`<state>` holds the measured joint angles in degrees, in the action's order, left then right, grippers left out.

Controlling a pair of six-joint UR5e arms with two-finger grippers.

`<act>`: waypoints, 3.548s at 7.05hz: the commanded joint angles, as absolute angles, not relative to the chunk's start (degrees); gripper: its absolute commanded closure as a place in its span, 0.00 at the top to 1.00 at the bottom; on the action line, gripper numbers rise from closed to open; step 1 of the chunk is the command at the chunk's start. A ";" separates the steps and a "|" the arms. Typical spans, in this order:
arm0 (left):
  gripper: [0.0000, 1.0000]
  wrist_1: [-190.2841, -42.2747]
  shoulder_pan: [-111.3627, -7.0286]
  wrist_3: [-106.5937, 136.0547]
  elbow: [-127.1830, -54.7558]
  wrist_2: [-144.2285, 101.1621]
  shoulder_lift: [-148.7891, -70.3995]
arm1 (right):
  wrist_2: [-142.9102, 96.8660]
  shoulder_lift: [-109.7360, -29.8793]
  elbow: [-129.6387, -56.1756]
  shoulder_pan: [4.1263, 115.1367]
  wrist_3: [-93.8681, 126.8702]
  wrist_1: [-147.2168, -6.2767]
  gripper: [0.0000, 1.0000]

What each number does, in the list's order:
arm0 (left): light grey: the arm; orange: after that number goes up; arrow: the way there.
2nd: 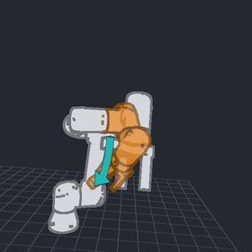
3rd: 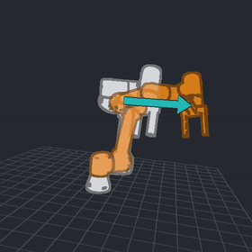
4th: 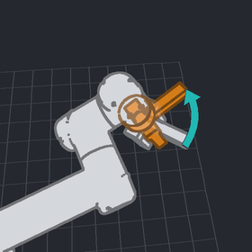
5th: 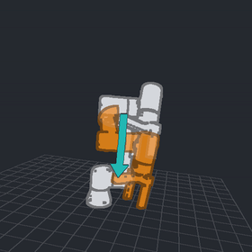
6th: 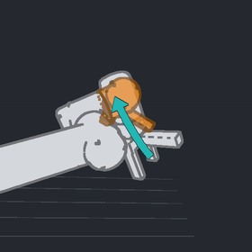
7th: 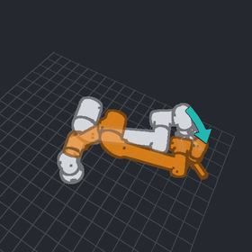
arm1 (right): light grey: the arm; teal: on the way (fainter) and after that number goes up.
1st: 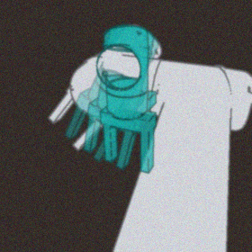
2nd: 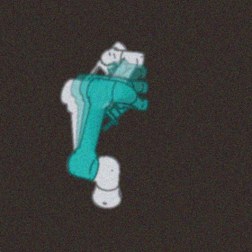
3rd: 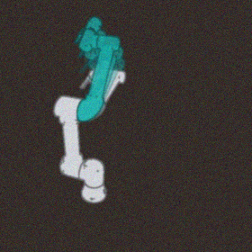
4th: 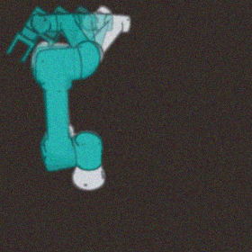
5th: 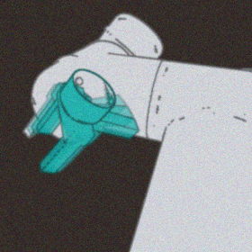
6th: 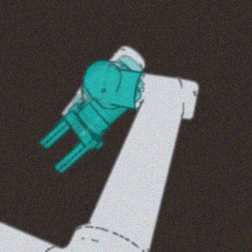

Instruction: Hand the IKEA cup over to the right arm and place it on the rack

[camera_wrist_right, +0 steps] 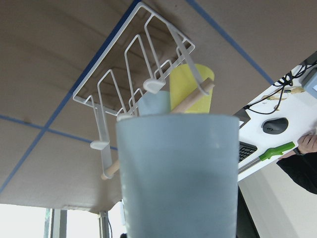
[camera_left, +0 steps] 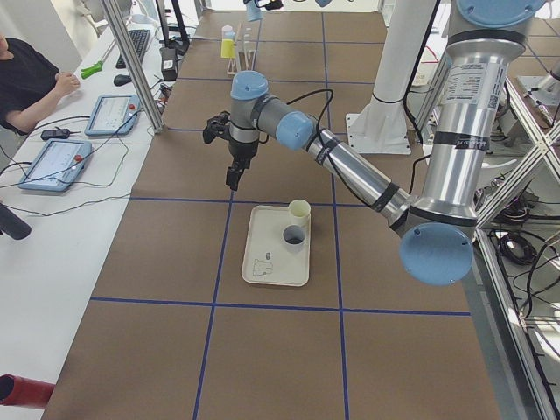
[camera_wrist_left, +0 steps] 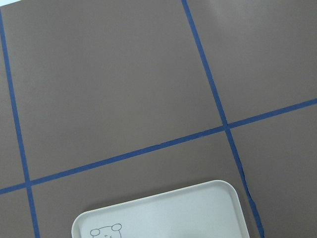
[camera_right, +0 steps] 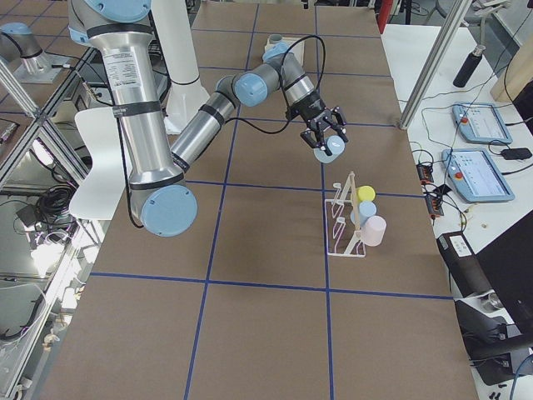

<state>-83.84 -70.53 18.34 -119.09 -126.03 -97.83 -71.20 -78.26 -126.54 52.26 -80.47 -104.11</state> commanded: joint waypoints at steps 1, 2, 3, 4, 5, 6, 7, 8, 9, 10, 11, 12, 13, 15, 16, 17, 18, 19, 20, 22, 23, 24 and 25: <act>1.00 -83.85 -70.49 18.37 -119.09 -126.04 -97.82 | -68.21 -81.28 -120.80 52.47 -81.56 -94.99 0.31; 1.00 -83.85 -70.49 18.37 -119.18 -126.12 -97.82 | -67.86 -82.69 -117.19 52.91 -82.95 -87.70 0.31; 1.00 -83.85 -70.49 18.37 -119.18 -126.12 -97.82 | -65.94 -83.49 -115.51 53.17 -84.36 -84.23 0.30; 1.00 -83.93 -70.49 18.37 -119.18 -126.12 -97.82 | -61.65 -84.54 -113.23 53.09 -84.20 -80.02 0.29; 1.00 -83.94 -70.49 18.37 -119.27 -126.12 -97.82 | -60.74 -85.33 -110.68 53.09 -83.42 -75.11 0.28; 1.00 -83.94 -70.49 18.37 -119.27 -126.12 -97.82 | -59.34 -86.12 -109.44 53.00 -82.28 -72.88 0.28; 1.00 -83.94 -70.49 18.37 -119.35 -126.12 -97.82 | -58.63 -86.57 -109.16 52.91 -81.22 -72.86 0.28; 1.00 -83.94 -70.49 18.37 -119.36 -126.12 -97.82 | -58.36 -86.75 -109.16 52.65 -80.51 -72.86 0.28; 1.00 -83.94 -70.49 18.37 -119.44 -126.12 -97.82 | -57.32 -87.53 -109.16 51.86 -79.20 -72.95 0.28; 1.00 -83.94 -70.49 18.37 -119.44 -126.12 -97.82 | -56.70 -87.97 -109.42 51.07 -78.23 -72.95 0.28; 1.00 -83.94 -70.49 18.37 -119.44 -126.12 -97.82 | -56.69 -87.98 -109.60 50.63 -78.05 -73.04 0.28; 1.00 -83.94 -70.49 18.46 -119.53 -126.12 -97.91 | -56.78 -87.98 -109.60 50.10 -77.87 -73.12 0.28; 1.00 -83.94 -70.49 18.46 -119.44 -126.12 -97.82 | -56.95 -88.41 -109.51 49.40 -77.78 -73.30 0.28; 1.00 -83.94 -70.49 18.37 -119.36 -126.21 -97.82 | -56.78 -88.77 -109.25 48.43 -77.78 -73.30 0.28; 1.00 -83.94 -70.49 18.37 -119.27 -126.12 -97.91 | -56.78 -88.77 -109.16 48.34 -77.70 -73.21 0.28; 1.00 -83.94 -70.49 18.37 -119.18 -126.12 -97.82 | -56.69 -88.77 -108.73 48.17 -77.70 -73.21 0.28; 1.00 -83.94 -70.49 18.37 -119.18 -126.21 -97.82 | -56.69 -88.68 -108.37 48.08 -77.70 -73.21 0.28; 1.00 -83.94 -70.49 18.37 -119.35 -126.12 -97.82 | -56.60 -88.68 -108.20 47.90 -77.70 -73.21 0.28; 1.00 -83.94 -70.49 18.37 -119.36 -126.21 -97.82 | -56.60 -88.59 -108.19 47.81 -77.70 -73.21 0.28; 1.00 -83.94 -70.49 18.37 -119.44 -126.21 -97.82 | -56.60 -88.07 -106.53 47.38 -77.61 -73.04 0.29; 1.00 -83.94 -70.49 18.37 -119.36 -126.21 -97.82 | -56.60 -88.07 -106.09 47.20 -77.69 -73.04 0.29; 1.00 -83.94 -70.49 18.37 -119.36 -126.21 -97.82 | -56.60 -88.07 -105.82 46.94 -77.70 -73.12 0.30; 1.00 -83.94 -70.49 18.37 -119.27 -126.21 -97.82 | -56.60 -88.07 -105.47 46.67 -77.70 -73.12 0.31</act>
